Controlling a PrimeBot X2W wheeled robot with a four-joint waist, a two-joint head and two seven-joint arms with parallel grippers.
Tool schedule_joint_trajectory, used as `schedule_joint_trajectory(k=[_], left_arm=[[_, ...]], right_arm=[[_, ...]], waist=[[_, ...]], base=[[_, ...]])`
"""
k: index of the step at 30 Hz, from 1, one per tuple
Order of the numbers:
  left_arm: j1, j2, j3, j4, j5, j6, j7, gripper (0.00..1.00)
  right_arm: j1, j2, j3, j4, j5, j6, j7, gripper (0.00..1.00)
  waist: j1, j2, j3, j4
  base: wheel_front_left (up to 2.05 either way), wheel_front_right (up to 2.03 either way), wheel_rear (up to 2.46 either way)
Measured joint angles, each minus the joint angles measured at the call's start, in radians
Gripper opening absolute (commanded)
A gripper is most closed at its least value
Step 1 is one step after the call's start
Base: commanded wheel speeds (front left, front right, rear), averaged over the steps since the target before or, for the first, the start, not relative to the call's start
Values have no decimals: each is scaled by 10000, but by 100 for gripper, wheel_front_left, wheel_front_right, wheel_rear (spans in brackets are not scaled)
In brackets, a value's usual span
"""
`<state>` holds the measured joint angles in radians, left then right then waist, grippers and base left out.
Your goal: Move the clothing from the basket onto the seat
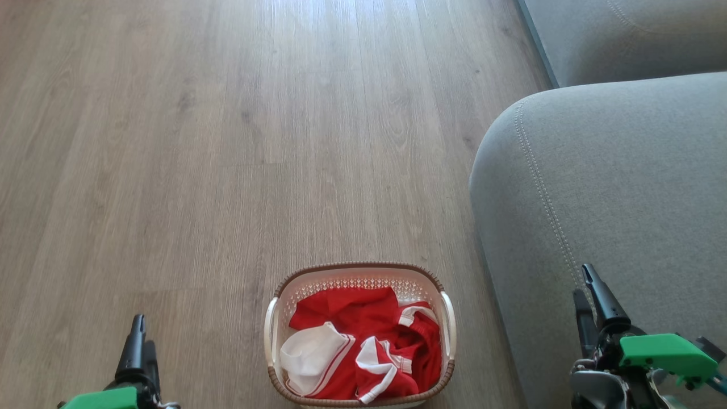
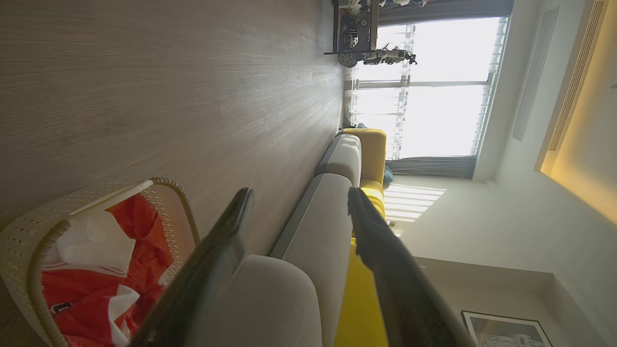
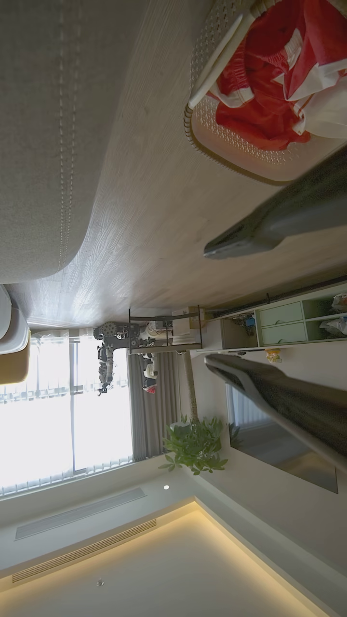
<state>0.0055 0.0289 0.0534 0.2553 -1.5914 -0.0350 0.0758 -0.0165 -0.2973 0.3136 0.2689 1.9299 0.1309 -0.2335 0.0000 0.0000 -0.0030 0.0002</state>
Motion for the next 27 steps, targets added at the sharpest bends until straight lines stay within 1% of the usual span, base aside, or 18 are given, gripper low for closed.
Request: schedule_joint_trajectory(k=[9,18,27], left_arm=[[3,0,-73,-251,529,2,-263,100],[38,2,-234,-581,1317,148,-527,100],[95,4,-387,-863,2476,265,-788,100]], right_arm=[[1,146,-351,-58,-744,0,0,100],[2,412,-639,-293,-2174,0,-2,100],[9,579,-903,-606,-3827,0,-4,100]], waist=[[0,0,-18,6],[0,0,-47,19],[0,0,-87,45]], base=[[0,0,0],[0,0,0],[0,0,0]])
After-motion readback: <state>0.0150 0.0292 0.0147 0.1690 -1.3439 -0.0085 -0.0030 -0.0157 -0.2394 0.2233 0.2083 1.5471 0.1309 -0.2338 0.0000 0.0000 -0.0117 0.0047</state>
